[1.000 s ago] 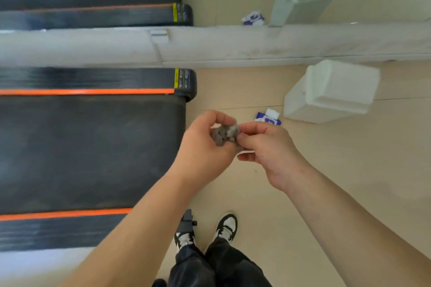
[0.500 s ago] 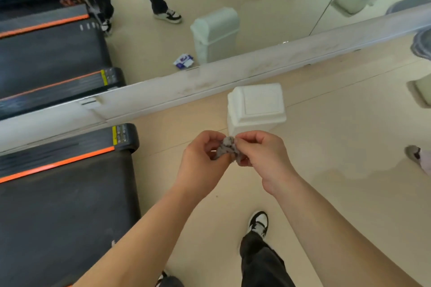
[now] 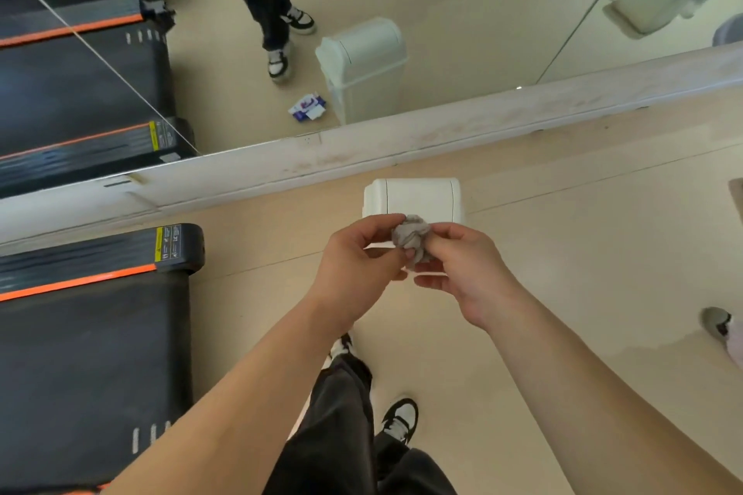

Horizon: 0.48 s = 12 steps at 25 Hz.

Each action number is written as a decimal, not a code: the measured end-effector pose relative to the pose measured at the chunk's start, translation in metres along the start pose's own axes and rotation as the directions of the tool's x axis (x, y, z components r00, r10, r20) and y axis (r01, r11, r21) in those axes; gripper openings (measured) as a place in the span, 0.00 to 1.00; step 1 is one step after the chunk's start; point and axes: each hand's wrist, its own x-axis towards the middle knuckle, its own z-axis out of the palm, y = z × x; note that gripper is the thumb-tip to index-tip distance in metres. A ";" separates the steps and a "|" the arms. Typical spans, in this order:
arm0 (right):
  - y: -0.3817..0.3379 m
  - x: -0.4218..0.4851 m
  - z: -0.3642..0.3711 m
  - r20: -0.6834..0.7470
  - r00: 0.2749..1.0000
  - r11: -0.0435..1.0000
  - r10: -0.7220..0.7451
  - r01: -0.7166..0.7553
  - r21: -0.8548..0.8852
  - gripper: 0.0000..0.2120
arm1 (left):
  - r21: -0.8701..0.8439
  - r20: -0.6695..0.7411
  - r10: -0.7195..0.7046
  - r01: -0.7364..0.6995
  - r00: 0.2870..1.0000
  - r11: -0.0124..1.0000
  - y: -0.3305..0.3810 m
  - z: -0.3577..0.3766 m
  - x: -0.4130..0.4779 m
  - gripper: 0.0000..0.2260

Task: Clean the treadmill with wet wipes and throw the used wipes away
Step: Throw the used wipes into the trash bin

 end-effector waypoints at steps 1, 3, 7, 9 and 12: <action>-0.004 0.014 0.001 0.010 1.000 0.999 -0.003 0.004 -0.044 0.05 | 0.001 -0.026 -0.014 0.014 1.000 1.000 -0.001 0.002 0.016 0.16; -0.013 0.043 0.001 -0.034 0.999 0.981 -0.013 0.006 -0.195 0.06 | 0.016 -0.028 -0.071 0.072 0.997 0.997 -0.007 0.008 0.052 0.14; -0.025 0.113 -0.017 -0.175 0.984 0.903 -0.039 -0.040 -0.428 0.06 | 0.034 -0.041 -0.245 0.247 0.969 0.968 -0.026 0.032 0.121 0.12; -0.032 0.148 -0.028 -0.164 0.986 0.881 -0.008 -0.071 -0.468 0.11 | 0.068 -0.136 -0.322 0.333 0.937 0.940 -0.044 0.042 0.154 0.10; -0.040 0.186 -0.039 -0.080 0.993 0.883 0.091 -0.118 -0.454 0.10 | 0.191 -0.238 -0.372 0.418 0.897 0.888 -0.080 0.051 0.200 0.08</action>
